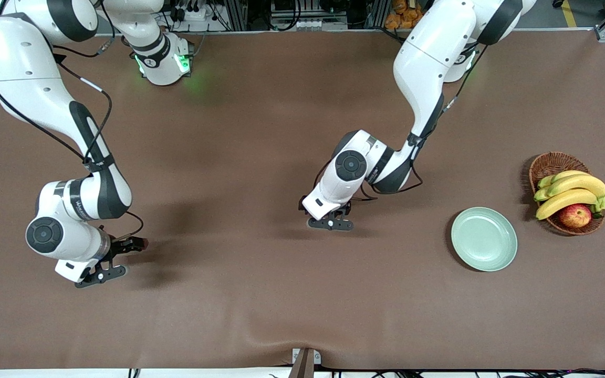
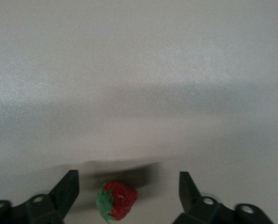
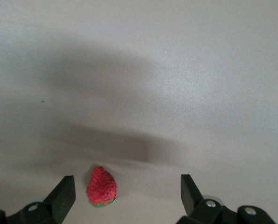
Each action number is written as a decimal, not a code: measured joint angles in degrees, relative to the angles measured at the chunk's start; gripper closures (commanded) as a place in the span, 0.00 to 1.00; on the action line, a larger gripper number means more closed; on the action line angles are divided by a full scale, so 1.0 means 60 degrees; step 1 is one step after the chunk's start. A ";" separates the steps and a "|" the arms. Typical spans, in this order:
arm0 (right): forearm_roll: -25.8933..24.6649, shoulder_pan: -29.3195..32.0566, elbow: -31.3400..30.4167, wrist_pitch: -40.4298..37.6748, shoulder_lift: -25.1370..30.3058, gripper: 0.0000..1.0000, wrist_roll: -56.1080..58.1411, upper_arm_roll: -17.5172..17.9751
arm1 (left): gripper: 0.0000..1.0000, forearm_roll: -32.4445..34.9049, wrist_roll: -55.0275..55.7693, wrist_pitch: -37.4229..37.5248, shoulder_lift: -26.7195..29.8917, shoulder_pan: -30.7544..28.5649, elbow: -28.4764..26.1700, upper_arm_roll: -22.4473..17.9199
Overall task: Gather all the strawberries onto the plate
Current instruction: 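Lower the left gripper to the strawberry while the right gripper reaches another, then close the left gripper and the right gripper on their strawberries, then carry the strawberry to the plate with the left gripper while the right gripper carries another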
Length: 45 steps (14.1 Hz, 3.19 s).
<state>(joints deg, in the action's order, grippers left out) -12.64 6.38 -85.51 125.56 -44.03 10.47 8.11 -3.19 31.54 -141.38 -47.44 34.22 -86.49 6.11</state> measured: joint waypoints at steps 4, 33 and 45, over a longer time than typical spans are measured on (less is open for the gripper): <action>0.0002 -0.0003 -0.0353 0.0445 -0.0027 0.00 -0.0002 0.0078 | 0.26 0.0144 0.0001 0.0007 -0.0062 0.0139 0.0115 0.0001; 0.0495 0.0106 -0.0924 0.0741 -0.0033 0.46 -0.0286 0.0109 | 1.00 0.0759 0.0004 0.0965 -0.0046 0.0129 0.0221 -0.0041; 0.0796 0.0106 -0.0921 0.0489 0.0046 1.00 -0.0286 0.0183 | 1.00 0.0916 -0.1541 0.2261 0.0911 -0.1343 0.0409 -0.0298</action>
<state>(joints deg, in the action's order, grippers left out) -7.86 7.02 -91.04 128.49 -43.75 8.76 9.21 2.31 22.30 -127.82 -41.97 26.16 -84.04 4.32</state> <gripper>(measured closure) 0.687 0.634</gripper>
